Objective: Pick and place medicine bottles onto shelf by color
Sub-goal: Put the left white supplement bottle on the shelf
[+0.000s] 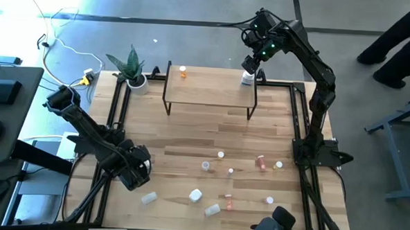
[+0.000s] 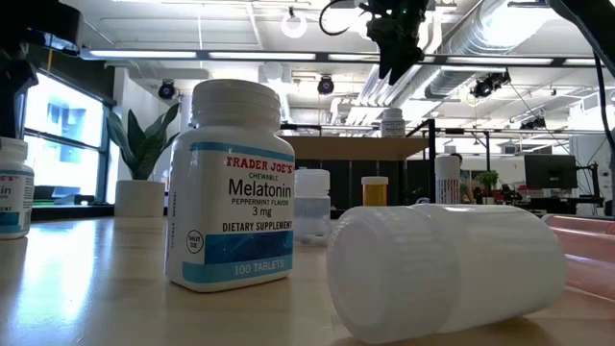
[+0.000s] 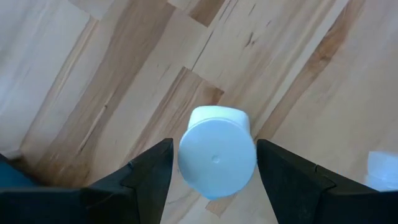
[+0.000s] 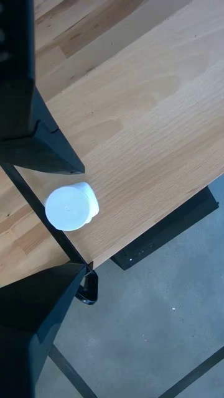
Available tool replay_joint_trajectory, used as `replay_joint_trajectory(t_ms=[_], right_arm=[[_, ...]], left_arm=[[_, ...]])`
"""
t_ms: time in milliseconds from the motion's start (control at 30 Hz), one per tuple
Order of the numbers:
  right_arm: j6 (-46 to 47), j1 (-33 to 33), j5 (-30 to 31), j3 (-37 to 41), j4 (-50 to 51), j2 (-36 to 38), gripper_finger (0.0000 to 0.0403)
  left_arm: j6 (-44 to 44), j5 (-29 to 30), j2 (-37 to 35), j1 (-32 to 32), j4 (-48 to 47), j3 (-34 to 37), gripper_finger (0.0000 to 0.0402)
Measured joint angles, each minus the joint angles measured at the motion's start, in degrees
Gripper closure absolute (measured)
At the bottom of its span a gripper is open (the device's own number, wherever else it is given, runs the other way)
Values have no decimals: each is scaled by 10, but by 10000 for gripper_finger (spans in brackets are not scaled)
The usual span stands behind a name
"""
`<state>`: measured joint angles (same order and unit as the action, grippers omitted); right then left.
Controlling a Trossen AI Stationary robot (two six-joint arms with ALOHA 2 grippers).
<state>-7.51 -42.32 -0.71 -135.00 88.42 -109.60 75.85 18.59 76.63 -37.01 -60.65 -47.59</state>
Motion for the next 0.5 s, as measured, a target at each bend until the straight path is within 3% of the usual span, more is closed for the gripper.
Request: replay_joint_trajectory(t_ms=[167,500], right_arm=[[0,0,0,0,0,0,165],[0,0,0,0,0,0,165]], left_arm=[[0,2,0,1,2,0,188],[0,5,-3,12,73,44,236]])
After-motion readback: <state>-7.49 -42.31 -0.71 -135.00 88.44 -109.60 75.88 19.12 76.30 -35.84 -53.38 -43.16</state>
